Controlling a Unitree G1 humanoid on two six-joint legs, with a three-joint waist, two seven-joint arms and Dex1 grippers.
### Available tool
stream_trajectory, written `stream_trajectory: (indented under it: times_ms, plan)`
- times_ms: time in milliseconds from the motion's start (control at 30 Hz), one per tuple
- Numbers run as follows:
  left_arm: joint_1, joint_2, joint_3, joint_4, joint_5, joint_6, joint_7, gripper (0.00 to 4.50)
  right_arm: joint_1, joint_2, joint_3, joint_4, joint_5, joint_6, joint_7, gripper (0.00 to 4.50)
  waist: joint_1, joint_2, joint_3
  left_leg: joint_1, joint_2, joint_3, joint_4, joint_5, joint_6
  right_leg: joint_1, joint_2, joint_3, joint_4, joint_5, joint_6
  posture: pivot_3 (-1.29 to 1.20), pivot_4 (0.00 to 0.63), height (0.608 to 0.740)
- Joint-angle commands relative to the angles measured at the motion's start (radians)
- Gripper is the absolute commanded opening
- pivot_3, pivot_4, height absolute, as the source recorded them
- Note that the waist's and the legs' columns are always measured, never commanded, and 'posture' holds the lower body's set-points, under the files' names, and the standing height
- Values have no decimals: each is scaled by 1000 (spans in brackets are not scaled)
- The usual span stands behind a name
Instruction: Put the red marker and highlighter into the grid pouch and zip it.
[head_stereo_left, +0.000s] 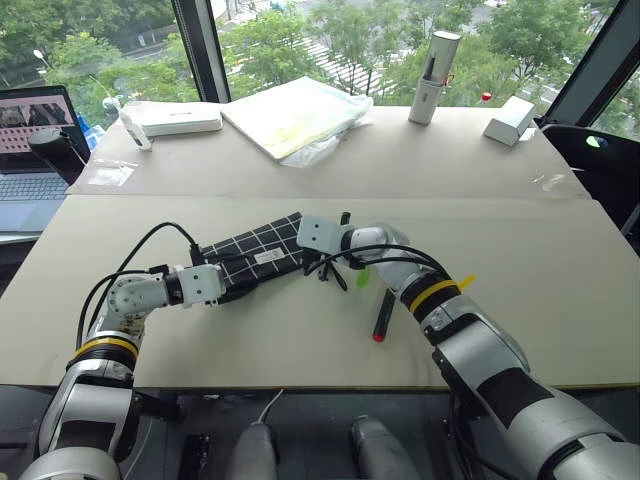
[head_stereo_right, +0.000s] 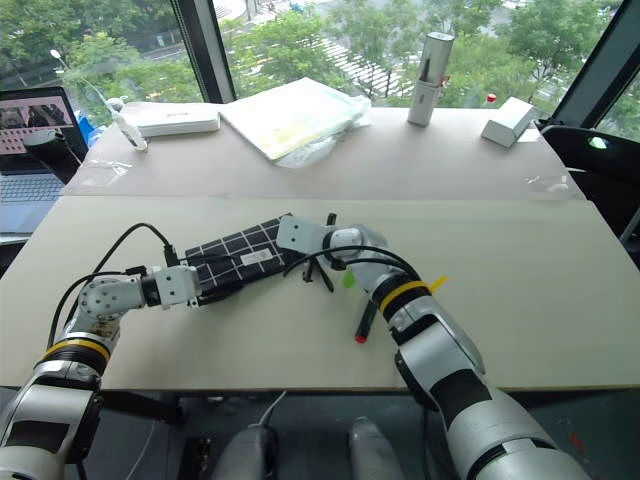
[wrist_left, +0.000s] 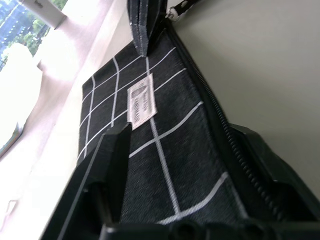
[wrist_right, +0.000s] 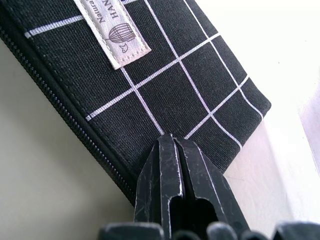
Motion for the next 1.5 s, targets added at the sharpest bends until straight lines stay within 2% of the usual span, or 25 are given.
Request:
stream_trajectory:
  times_ms: [33, 133, 400, 533, 633, 767, 900, 1033, 1300, 1500]
  plan:
    - [0, -13, -34, 7, 21, 3, -38, 1140, 1, -7, -12, 4, -4, 8, -3, 0, 3, 0, 0, 0, 0, 0, 0, 0, 0, 0, 0, 0, 0, 0, 0, 0, 150, 738]
    - [-1, -10, -33, 7, 13, 4, -51, 101, 0, -9, -13, 2, -4, 8, -2, 0, 3, 0, 0, 0, 0, 0, 0, 0, 0, 0, 0, 0, 0, 0, 0, 0, 150, 738]
    - [4, -18, -9, -32, -18, 62, -47, 37, -8, -2, -45, 9, 26, 4, -1, 0, 2, 0, 0, 0, 0, 0, 0, 0, 0, 0, 0, 0, 0, 0, 0, 0, 150, 738]
    - [16, -9, 9, -71, -35, 97, -39, 0, -26, 33, -222, -24, 225, 93, 74, 1110, 3, 0, 0, 0, 0, 0, 0, 0, 0, 0, 0, 0, 0, 0, 0, 0, 150, 738]
    - [36, -11, 35, -99, -67, 140, -25, 0, -53, 18, -312, -29, 306, 141, 80, 2190, 3, 0, 0, -1, 0, -1, 0, 0, 0, 0, 0, 0, 0, 0, 0, 0, 150, 738]
    - [67, -18, 64, -154, -105, 197, -9, 0, -72, -9, -413, -128, 452, 299, 184, 3550, 2, 0, 0, -1, 0, -1, -1, 0, 0, -1, 0, 0, -1, 0, 0, 0, 150, 738]
    - [104, -52, 128, -266, -201, 312, 28, 0, -59, -79, -447, -236, 502, 374, 223, 3550, 3, 0, 0, -3, 0, -1, -1, 0, 0, -2, 0, 0, -1, 0, 0, 0, 150, 738]
    - [154, -61, 174, -411, -248, 425, 81, 0, -10, -117, -411, -290, 466, 378, 193, 3550, 5, 0, 0, -5, 0, -2, -1, 0, 0, -3, 0, -2, -1, 0, 0, 0, 150, 738]
    - [196, -48, 223, -558, -275, 556, 122, 0, 69, -145, -340, -317, 395, 349, 139, 3550, 4, 0, 0, -5, 0, -3, -1, 0, 0, -4, 0, -2, -1, 0, 0, 0, 150, 738]
    - [204, -61, 230, -607, -280, 599, 127, 0, 78, -124, -314, -285, 370, 327, 111, 3550, 6, 0, 0, -5, 0, -3, -1, 0, 0, -4, 0, -2, -2, 0, 0, 0, 150, 738]
